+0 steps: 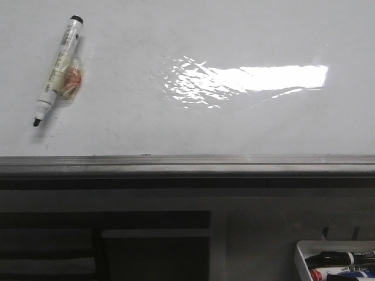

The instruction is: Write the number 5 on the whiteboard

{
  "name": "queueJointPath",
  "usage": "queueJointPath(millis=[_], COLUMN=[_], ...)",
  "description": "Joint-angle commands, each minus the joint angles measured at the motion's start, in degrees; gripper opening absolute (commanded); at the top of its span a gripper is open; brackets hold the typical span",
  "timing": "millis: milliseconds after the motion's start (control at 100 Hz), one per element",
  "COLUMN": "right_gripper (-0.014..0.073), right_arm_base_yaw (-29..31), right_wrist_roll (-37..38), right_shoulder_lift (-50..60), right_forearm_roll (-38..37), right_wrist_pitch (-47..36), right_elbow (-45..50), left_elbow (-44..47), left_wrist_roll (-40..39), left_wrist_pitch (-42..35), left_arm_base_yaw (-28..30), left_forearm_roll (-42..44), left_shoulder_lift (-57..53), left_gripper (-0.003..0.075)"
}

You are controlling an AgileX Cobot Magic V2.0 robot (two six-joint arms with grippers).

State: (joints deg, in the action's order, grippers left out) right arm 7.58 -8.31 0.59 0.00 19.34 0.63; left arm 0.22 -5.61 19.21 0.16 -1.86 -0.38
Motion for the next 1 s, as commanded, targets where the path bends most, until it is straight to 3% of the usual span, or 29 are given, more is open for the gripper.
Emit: queueJointPath(millis=[0, 990], right_gripper=[-0.005, -0.005], right_arm_base_yaw=[-0.1, -0.1], right_wrist_roll=[-0.2, -0.2], right_shoulder_lift=[1.1, 1.1], right_forearm_roll=[-0.6, -0.6], right_wrist_pitch=[-1.1, -1.1], right_elbow=[1.5, 1.5], left_elbow=[1.0, 1.0], left_wrist_roll=[-0.3, -0.1], left_wrist_pitch=[-3.2, -3.7], left_arm_base_yaw=[0.1, 0.1], left_forearm_roll=[-0.5, 1.9], left_shoulder_lift=[-1.6, -1.6], left_gripper=[-0.002, -0.002])
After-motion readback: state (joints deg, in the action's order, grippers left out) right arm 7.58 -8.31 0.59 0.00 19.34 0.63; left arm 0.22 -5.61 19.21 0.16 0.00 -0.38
